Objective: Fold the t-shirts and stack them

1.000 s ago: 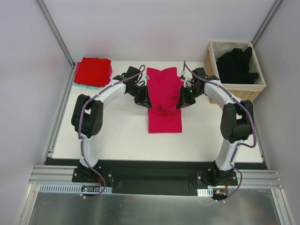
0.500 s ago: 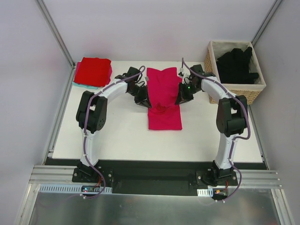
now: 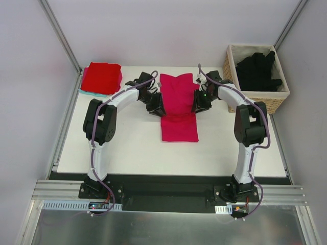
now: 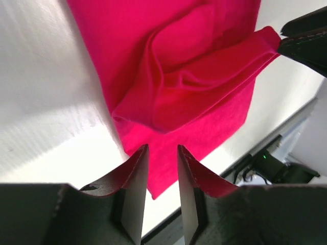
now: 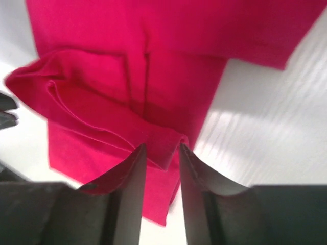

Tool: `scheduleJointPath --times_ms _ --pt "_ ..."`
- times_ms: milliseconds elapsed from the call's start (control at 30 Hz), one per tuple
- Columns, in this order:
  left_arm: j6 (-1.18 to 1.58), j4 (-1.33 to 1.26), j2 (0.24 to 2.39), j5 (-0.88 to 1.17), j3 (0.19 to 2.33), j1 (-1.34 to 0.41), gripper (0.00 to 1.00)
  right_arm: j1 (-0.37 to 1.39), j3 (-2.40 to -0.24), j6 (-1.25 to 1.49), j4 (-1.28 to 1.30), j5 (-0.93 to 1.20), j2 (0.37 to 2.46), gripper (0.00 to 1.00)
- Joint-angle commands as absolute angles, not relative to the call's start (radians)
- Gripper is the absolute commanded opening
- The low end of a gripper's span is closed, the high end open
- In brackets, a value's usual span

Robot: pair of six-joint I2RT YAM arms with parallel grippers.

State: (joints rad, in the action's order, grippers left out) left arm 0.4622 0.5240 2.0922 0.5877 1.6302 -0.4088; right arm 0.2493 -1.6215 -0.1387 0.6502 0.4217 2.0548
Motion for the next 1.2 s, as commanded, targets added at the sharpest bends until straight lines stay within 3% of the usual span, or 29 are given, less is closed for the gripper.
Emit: scheduleJointPath --times_ms 0,200,433,700,800,933,1167 --pt "0.436 0.519 1.996 0.476 1.709 -0.410 0.29 0.242 -1.565 -0.114 0.499 0.261 1.907 0.37" --pt "0.446 0.508 1.977 0.446 1.744 -0.410 0.29 0.244 -1.548 -0.118 0.426 0.118 1.770 0.38" --pt "0.430 0.491 1.849 0.466 1.608 -0.436 0.29 0.258 -1.505 -0.112 0.426 0.198 1.655 0.39" --pt "0.428 0.472 1.671 0.442 1.370 -0.471 0.28 0.301 -1.315 -0.101 0.469 0.310 1.595 0.38" --pt "0.414 0.474 1.582 0.413 1.348 -0.469 0.29 0.330 -1.235 -0.115 0.474 0.319 1.594 0.33" --pt "0.433 0.477 1.494 0.422 1.330 -0.459 0.30 0.423 -1.190 -0.137 0.489 0.285 1.578 0.01" --pt "0.472 0.476 1.365 0.433 1.233 -0.462 0.27 0.517 -1.166 -0.087 0.456 0.249 1.588 0.01"
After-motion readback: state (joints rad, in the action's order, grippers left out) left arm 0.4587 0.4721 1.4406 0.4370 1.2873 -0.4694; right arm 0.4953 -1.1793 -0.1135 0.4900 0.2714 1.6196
